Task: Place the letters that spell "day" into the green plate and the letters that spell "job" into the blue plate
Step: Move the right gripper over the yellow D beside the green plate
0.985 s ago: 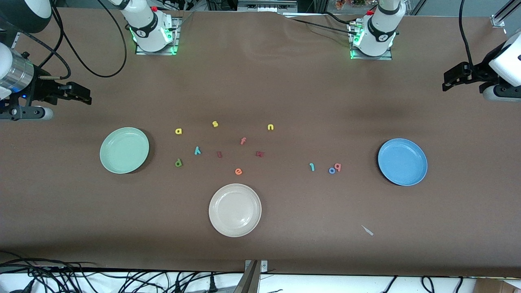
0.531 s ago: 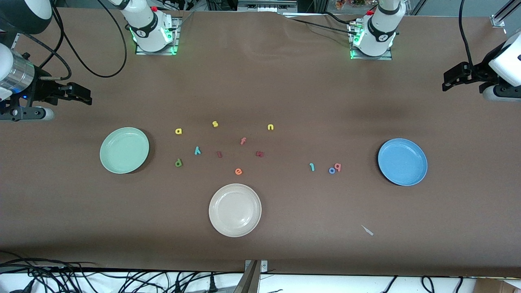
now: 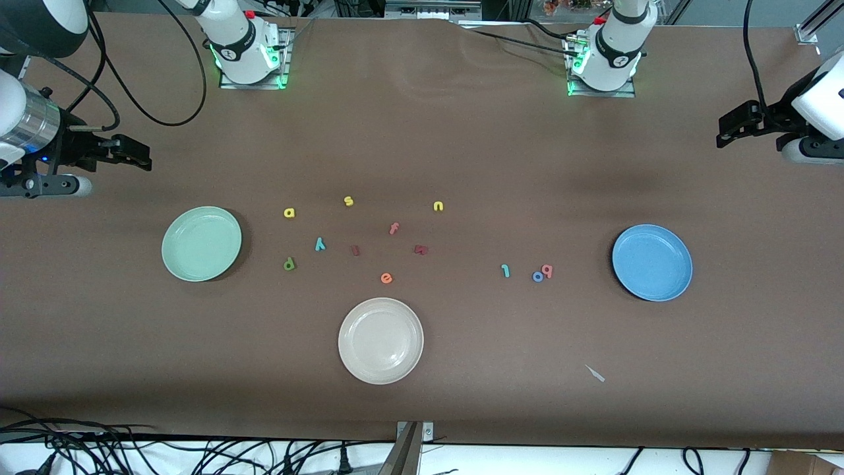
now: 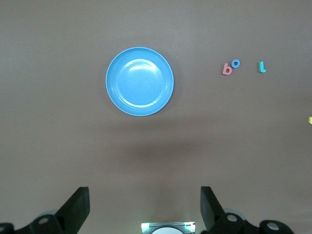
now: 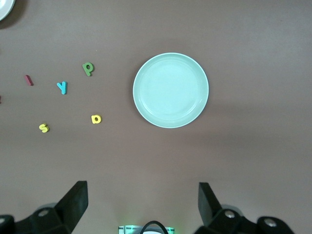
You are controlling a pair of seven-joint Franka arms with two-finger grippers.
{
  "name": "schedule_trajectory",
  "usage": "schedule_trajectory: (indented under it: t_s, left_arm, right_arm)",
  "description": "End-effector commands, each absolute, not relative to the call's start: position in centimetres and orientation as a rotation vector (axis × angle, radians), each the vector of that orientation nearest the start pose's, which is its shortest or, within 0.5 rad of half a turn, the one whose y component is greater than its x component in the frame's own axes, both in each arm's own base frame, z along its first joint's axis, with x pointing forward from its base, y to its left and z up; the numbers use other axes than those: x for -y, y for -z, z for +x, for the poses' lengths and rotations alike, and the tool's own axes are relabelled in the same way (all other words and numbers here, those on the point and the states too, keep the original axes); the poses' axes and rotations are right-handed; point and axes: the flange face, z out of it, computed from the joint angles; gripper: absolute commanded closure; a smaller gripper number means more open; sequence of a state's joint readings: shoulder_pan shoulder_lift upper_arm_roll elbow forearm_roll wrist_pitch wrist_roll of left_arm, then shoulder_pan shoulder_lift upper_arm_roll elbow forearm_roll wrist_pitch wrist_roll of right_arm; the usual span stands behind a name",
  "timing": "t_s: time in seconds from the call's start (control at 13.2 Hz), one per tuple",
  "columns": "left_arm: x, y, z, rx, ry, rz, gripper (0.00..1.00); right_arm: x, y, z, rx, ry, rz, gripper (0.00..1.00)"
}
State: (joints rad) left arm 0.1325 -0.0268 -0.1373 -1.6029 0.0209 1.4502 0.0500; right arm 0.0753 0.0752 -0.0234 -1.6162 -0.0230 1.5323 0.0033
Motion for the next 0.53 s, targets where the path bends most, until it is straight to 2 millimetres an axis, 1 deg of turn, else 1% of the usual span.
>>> schedule_trajectory:
  t_s: [0.0, 0.15, 0.3, 0.45]
  left_arm:
    - [0.1, -61.6, 53.3, -0.077, -0.207, -3.119, 0.00]
    - [0.1, -61.6, 53.3, -0.077, -0.207, -3.119, 0.00]
    - [0.1, -61.6, 53.3, -0.077, -0.207, -3.119, 0.00]
    - [0.1, -61.6, 53.3, -0.077, -0.209, -3.118, 0.00]
  right_arm:
    - [-3.5, -55.5, 56.5, 0.116, -0.269, -3.162, 0.00]
    - [-3.8, -55.0, 56.8, 0.123, -0.283, -3.160, 0.00]
    - [-3.5, -54.1, 57.1, 0.116, -0.305, -3.159, 0.00]
    - [-3.5, -53.8, 57.3, 0.109, -0.302, -3.160, 0.00]
